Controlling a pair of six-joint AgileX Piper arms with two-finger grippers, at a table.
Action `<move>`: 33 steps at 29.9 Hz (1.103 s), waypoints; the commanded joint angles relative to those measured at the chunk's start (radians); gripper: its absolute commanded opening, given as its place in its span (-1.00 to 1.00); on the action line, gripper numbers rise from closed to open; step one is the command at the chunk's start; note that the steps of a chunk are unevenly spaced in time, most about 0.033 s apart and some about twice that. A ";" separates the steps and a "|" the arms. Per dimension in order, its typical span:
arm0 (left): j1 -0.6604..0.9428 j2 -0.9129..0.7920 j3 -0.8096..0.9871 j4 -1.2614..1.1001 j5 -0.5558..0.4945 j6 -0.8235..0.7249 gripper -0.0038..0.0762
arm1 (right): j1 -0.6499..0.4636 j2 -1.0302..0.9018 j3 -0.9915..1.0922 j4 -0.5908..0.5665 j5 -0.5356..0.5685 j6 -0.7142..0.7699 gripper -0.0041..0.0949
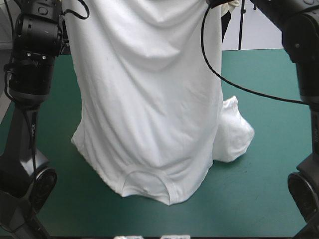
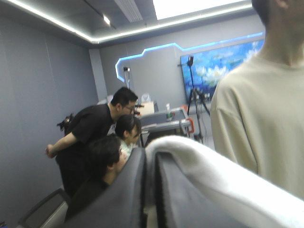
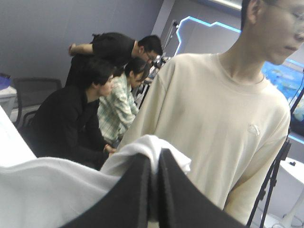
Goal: Fold the cloth
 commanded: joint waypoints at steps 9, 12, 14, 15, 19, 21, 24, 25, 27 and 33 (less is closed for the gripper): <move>0.151 -0.028 -0.027 -0.040 -0.321 -0.045 -0.95 | -0.023 -0.012 -0.023 -0.014 -0.296 -0.070 -0.95; 0.149 -0.028 -0.027 -0.057 -0.245 -0.040 -0.95 | -0.053 -0.001 -0.023 0.003 -0.191 -0.061 -0.95; 0.147 -0.028 -0.025 -0.090 -0.096 -0.052 -0.95 | -0.079 0.013 -0.023 0.003 -0.088 -0.040 -0.95; 0.148 -0.028 -0.022 -0.140 0.000 -0.047 -0.95 | -0.089 0.021 -0.023 0.006 -0.043 -0.030 -0.95; 0.149 -0.028 0.085 -0.244 0.326 0.049 -0.94 | -0.135 0.042 0.023 0.022 0.136 0.001 -0.95; 0.149 -0.031 0.202 -0.269 0.387 0.115 -0.94 | -0.147 0.042 0.101 0.062 0.213 0.001 -0.95; 0.149 -0.052 0.413 -0.337 0.397 0.149 -0.94 | -0.165 0.040 0.260 0.126 0.298 -0.011 -0.95; 0.149 -0.062 0.474 -0.371 0.384 0.157 -0.94 | -0.165 0.035 0.306 0.141 0.302 -0.024 -0.95; 0.149 -0.096 0.629 -0.438 0.335 0.196 -0.94 | -0.172 0.018 0.424 0.147 0.291 -0.031 -0.95; 0.149 -0.252 1.004 -0.471 0.268 0.231 -0.94 | -0.182 -0.071 0.713 0.229 0.280 -0.096 -0.95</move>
